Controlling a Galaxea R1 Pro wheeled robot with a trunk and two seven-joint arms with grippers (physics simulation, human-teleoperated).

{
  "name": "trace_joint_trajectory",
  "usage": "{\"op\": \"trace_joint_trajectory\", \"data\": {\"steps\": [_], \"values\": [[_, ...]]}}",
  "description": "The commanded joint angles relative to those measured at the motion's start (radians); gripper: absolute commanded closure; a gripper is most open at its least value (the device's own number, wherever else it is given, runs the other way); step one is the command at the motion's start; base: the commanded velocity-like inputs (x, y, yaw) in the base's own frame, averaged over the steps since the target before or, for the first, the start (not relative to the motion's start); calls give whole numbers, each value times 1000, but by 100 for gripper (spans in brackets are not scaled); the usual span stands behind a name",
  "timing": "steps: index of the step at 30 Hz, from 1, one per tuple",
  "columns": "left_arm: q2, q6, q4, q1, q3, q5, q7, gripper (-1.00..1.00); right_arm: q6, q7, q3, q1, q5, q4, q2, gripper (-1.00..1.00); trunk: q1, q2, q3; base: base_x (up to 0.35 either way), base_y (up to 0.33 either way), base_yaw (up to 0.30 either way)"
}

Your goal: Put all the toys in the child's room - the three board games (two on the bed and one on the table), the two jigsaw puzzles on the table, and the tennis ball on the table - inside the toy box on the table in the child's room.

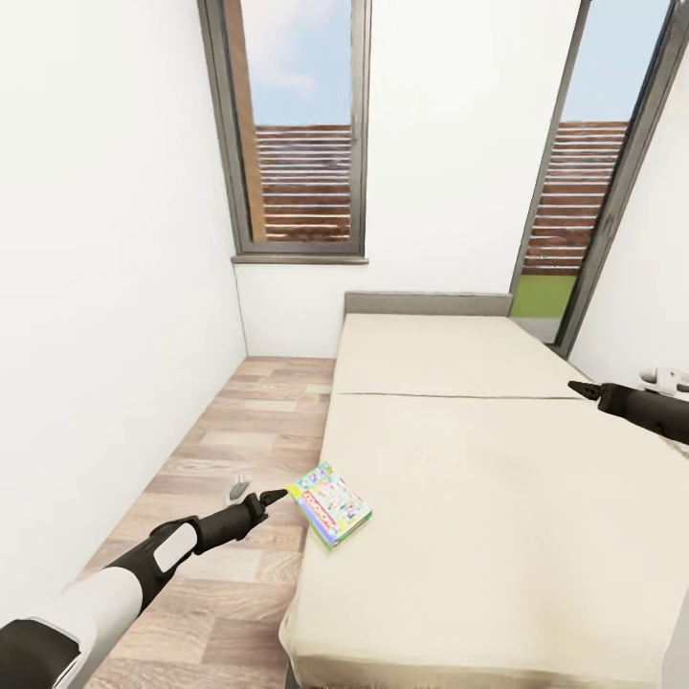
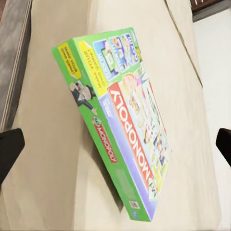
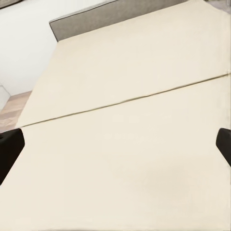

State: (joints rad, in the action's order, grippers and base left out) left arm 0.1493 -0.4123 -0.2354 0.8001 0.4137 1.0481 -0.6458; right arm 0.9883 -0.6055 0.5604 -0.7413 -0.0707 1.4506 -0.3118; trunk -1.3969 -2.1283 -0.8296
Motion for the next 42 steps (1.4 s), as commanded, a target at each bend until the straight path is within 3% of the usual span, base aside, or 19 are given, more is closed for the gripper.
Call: {"op": "trace_joint_trajectory", "data": {"steps": [1,4,22,24,26,27,32,36,42], "values": [[1,-8,-1,1,4,10,-1,-100,4,-8,1,-1,-7,1,0,-100,-4,-8,-4,0,0,-265],[11,-14,-1,1,4,11,-2,-100,3,-8,1,-1,-8,2,0,-100,-15,-29,-14,0,0,-166],[30,-26,6,-9,4,4,-46,-100,2,-9,1,0,-8,5,0,-100,-15,-29,-14,69,53,-10],[43,-25,9,-12,-4,6,-45,-100,2,-9,2,0,-8,6,0,-100,-15,-29,-14,109,78,0],[64,-25,11,-27,-41,11,-52,-100,2,-9,2,0,-8,6,0,-100,-15,-29,-14,51,36,0],[82,-27,20,-42,-84,9,-54,-100,4,-10,2,0,-8,7,-1,-100,-15,-29,-14,8,6,0],[108,-20,64,-47,-147,20,-50,-100,3,-10,2,0,-8,8,-1,-100,-15,-29,-14,3,2,-1],[117,-18,72,-49,-178,23,-50,-100,3,-10,3,0,-8,8,-1,-100,-15,-29,-14,1,1,-75],[124,-21,75,-50,-193,26,-55,-100,3,-10,3,0,-8,8,-1,-100,-15,-29,-14,0,0,-238]]}}
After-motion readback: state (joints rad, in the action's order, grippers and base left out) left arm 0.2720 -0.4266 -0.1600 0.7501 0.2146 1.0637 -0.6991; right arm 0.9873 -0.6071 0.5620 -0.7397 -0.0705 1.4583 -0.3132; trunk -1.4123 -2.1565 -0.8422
